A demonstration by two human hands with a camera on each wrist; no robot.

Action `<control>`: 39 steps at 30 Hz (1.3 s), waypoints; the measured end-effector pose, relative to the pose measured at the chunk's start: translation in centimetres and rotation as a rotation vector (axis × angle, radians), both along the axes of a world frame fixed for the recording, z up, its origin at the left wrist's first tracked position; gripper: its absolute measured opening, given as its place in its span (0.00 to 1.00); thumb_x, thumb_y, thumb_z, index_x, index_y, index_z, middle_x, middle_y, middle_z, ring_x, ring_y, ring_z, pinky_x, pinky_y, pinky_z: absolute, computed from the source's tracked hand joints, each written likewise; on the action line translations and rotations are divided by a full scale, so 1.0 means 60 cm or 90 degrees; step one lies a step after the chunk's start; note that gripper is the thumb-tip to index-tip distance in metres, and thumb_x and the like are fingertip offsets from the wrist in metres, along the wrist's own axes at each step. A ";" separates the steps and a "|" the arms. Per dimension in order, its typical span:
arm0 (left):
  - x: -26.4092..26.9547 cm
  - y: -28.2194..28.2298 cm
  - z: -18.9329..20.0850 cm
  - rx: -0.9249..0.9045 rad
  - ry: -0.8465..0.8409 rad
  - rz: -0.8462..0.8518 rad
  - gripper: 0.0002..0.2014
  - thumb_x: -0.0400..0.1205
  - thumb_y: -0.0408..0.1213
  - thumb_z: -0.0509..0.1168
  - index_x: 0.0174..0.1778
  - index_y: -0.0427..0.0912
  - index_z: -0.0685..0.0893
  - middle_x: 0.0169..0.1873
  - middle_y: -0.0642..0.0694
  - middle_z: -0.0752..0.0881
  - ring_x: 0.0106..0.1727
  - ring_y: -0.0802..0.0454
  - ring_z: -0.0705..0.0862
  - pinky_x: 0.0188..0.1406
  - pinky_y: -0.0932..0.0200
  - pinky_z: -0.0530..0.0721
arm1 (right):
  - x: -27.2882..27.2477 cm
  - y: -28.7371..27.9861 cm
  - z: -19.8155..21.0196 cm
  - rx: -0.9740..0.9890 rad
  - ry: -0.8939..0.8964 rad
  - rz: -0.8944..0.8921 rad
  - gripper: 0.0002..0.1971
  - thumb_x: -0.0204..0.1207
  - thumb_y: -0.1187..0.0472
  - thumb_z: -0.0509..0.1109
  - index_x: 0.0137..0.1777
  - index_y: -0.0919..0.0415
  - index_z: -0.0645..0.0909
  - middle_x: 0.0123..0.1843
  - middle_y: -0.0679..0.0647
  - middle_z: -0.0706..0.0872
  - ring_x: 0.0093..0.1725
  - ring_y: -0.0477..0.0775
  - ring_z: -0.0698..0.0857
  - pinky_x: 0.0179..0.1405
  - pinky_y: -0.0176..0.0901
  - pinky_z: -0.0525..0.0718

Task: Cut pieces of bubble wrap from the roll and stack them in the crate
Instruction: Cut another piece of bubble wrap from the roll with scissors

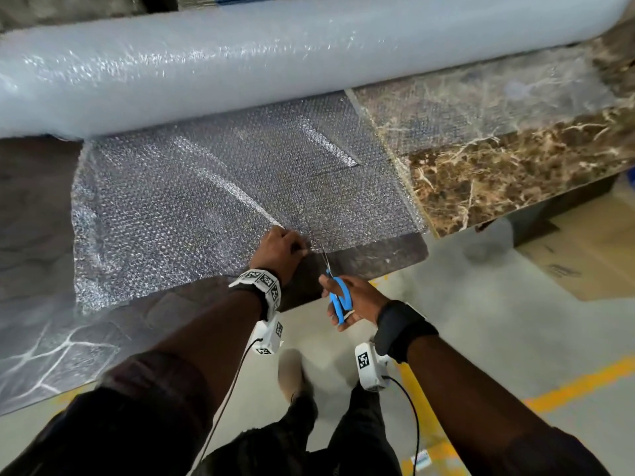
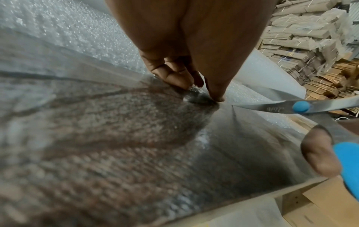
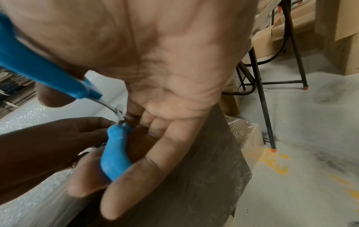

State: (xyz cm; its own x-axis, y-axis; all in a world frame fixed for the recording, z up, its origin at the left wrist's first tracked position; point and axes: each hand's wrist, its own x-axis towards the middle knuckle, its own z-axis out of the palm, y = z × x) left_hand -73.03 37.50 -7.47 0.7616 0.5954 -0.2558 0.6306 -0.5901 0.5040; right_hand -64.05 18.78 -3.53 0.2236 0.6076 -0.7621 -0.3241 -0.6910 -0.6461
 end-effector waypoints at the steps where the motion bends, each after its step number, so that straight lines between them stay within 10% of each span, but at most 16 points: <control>1: 0.000 0.001 -0.001 -0.004 -0.002 -0.001 0.11 0.80 0.49 0.69 0.55 0.51 0.86 0.57 0.43 0.77 0.62 0.42 0.78 0.58 0.52 0.78 | 0.001 0.004 0.000 -0.001 -0.005 0.001 0.24 0.76 0.37 0.69 0.51 0.60 0.81 0.34 0.61 0.85 0.32 0.60 0.86 0.38 0.54 0.89; 27: 0.006 0.001 -0.008 0.008 -0.004 0.045 0.10 0.75 0.53 0.71 0.49 0.59 0.82 0.53 0.47 0.78 0.56 0.43 0.80 0.51 0.50 0.83 | 0.007 0.034 -0.032 0.025 -0.127 -0.027 0.24 0.75 0.38 0.72 0.42 0.61 0.79 0.25 0.59 0.80 0.22 0.56 0.79 0.19 0.39 0.77; 39: 0.002 0.004 -0.012 -0.009 -0.010 0.032 0.10 0.75 0.53 0.71 0.49 0.57 0.83 0.52 0.48 0.77 0.56 0.43 0.79 0.51 0.46 0.84 | 0.018 0.038 -0.003 0.002 -0.041 -0.002 0.28 0.74 0.33 0.69 0.47 0.63 0.78 0.30 0.63 0.81 0.26 0.59 0.81 0.29 0.46 0.85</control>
State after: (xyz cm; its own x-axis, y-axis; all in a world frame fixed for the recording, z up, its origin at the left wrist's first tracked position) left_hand -72.94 37.71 -8.20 0.7348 0.6297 -0.2523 0.6511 -0.5504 0.5225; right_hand -62.97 21.06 -3.70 0.2745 0.6097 -0.7435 -0.2837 -0.6875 -0.6685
